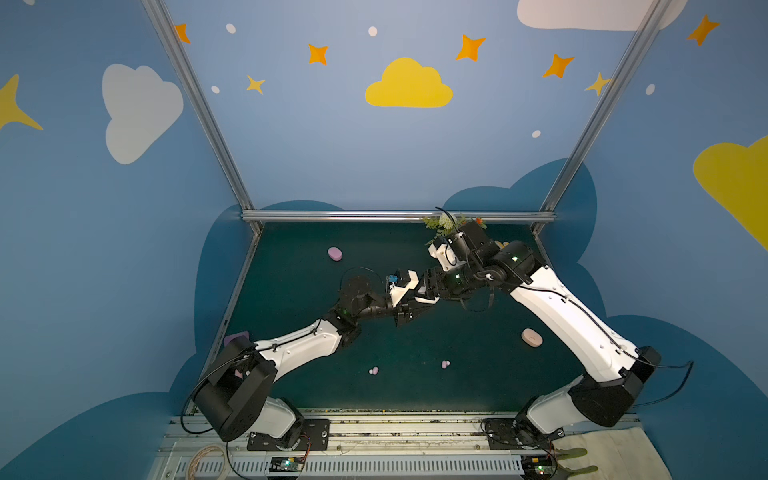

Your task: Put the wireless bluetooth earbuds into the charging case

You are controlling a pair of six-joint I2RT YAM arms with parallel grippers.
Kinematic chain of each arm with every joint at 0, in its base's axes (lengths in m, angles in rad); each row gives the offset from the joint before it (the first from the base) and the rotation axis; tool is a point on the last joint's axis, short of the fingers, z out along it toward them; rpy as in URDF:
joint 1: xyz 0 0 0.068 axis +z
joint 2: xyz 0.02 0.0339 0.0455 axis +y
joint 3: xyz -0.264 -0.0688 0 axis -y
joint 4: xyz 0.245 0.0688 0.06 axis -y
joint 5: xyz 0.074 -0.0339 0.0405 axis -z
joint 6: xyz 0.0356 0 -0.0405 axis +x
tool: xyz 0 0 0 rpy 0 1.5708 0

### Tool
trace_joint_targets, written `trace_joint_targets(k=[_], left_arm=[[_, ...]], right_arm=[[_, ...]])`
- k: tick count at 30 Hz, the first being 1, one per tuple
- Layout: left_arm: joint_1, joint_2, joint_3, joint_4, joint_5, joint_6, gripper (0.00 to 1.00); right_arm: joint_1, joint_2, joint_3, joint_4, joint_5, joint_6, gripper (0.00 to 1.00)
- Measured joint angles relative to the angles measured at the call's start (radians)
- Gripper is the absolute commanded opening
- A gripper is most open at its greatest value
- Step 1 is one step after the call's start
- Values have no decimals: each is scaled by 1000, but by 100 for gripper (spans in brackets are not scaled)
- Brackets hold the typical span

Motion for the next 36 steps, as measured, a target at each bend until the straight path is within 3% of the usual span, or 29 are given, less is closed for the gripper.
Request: trace_joint_targets(k=[7,10,14,18,19,26,36], left_arm=[[0,0,0,-3,0,0,19],[0,0,0,-10,-1,0,24],[0,0,0,-21,-3,4,55],[-4,0,0,-27,-18,4,95],[-5,-2,-2,-31,-27,3,100],[-4,-47,-47,-117,-120,-19,100],[37,-71,-153,-200,-257,-86,100]], right_arm=[[-3,0,-16,9,-3,5,52],[-5,0,-20,13,-3,5,47],[-9,-2,-31,21,-3,5,47],[-27,-18,-71,39,10,2,47],[-38,-28,-91,43,15,0,47],[-169,-156,-307,89,95,-20,47],[-490,-238,-747,237,194,-63,48]])
